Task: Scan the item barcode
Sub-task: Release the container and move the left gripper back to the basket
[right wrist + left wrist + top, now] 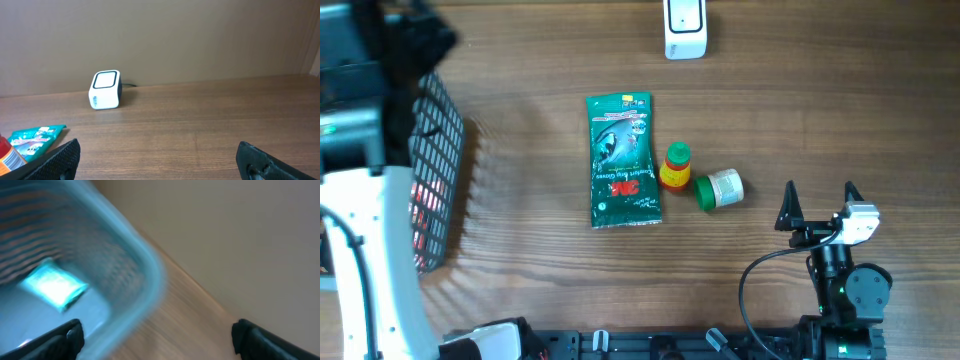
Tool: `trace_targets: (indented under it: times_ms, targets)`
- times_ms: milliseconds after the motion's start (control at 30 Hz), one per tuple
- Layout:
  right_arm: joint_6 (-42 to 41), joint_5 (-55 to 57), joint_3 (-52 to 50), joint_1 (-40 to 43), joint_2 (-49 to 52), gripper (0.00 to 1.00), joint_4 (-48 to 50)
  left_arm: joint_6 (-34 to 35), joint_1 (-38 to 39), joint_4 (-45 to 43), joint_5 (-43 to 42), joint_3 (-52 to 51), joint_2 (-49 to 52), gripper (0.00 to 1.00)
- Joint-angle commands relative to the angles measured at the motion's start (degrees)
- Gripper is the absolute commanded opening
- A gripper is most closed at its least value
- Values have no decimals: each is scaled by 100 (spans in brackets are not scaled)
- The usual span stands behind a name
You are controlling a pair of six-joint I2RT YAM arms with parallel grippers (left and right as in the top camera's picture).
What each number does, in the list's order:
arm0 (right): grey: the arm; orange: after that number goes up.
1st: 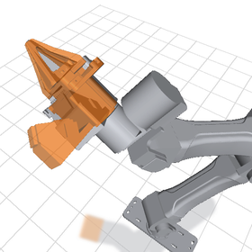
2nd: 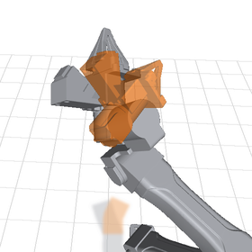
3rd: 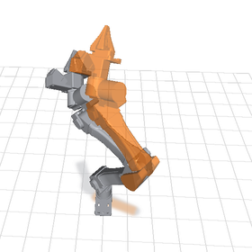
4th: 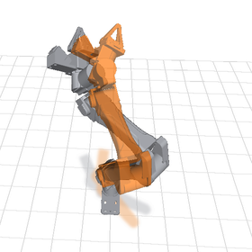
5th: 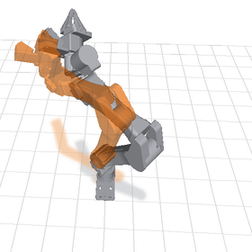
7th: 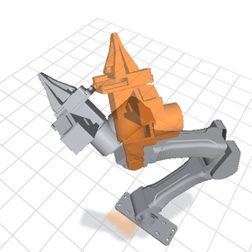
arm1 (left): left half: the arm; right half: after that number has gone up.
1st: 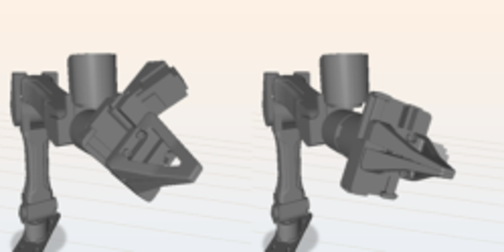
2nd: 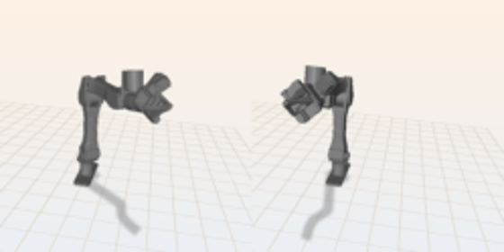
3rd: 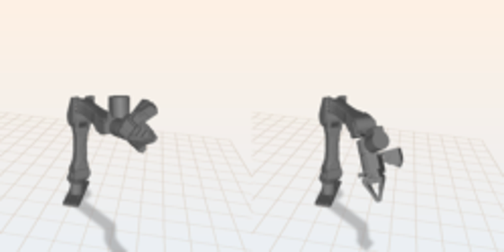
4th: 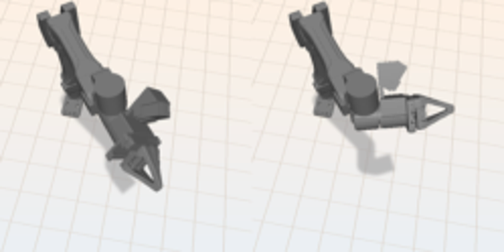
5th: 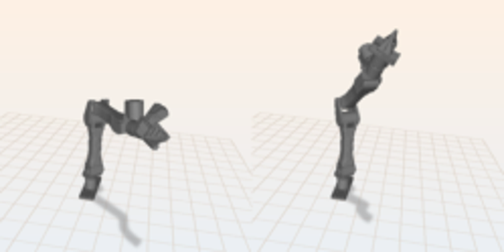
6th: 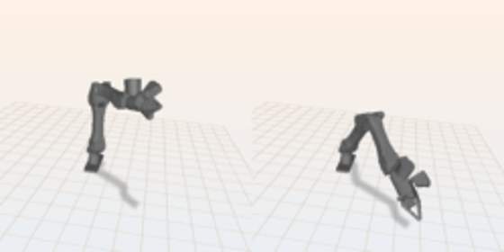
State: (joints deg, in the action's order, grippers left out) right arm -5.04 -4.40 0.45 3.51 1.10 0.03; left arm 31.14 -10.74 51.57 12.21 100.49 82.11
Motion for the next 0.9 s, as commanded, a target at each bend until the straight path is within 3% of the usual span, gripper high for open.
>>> trace_targets:
  times_ms: [0, 400, 700, 867]
  targets:
    - [42, 81, -15, 9, -28, 100, 11, 1491, -870, 236, 70, 98, -28, 100]
    - [42, 81, -15, 9, -28, 100, 11, 1440, -1617, 632, 118, 98, 474, 100]
    - [42, 81, -15, 9, -31, 100, 11, 2859, -1912, 1556, 372, 98, 1517, 100]
    - [42, 81, -15, 9, -31, 100, 11, 3235, -2201, 1926, 170, 98, 2015, 89]
